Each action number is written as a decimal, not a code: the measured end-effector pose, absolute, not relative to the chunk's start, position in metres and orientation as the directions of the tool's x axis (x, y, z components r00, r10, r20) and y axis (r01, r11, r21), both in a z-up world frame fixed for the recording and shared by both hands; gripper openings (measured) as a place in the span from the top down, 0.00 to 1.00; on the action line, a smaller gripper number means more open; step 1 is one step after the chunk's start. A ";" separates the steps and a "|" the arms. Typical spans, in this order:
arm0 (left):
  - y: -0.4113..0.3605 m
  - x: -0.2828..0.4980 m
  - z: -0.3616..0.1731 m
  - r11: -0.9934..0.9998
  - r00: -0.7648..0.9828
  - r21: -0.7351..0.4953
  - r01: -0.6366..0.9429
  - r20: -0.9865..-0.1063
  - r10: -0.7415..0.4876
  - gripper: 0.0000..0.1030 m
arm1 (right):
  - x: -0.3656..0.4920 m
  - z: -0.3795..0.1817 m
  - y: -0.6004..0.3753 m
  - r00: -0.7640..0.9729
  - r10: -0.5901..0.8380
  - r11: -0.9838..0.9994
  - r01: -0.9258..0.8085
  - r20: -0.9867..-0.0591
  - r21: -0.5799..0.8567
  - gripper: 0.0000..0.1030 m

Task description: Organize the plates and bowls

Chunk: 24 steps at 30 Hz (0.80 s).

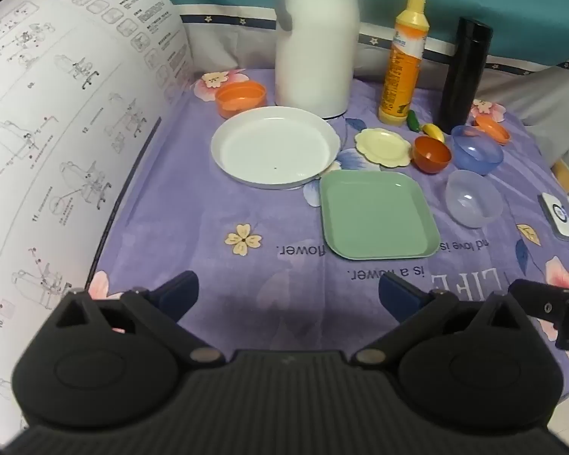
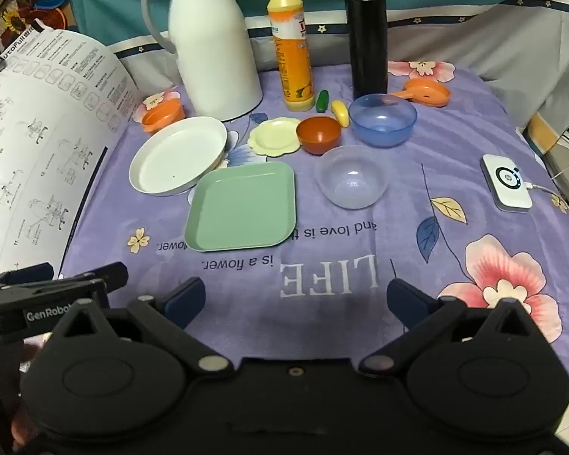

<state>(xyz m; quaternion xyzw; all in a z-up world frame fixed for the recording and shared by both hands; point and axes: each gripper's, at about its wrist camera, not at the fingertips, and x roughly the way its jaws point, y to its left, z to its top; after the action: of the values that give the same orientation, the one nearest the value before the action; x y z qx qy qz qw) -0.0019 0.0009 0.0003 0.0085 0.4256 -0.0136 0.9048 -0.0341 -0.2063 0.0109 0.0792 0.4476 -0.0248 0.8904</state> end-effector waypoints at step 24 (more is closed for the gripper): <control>-0.005 -0.007 0.006 0.997 0.625 -0.015 0.071 -0.779 -0.056 0.00 | -0.041 0.015 -0.211 0.592 0.009 0.983 0.142 -0.806 0.116 0.00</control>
<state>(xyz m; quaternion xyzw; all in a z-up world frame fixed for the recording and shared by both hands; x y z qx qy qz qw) -0.0072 -0.0051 0.0064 0.0083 0.4317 -0.0353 0.9013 -0.0412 -0.2106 0.0146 0.0840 0.4500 -0.0372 0.8883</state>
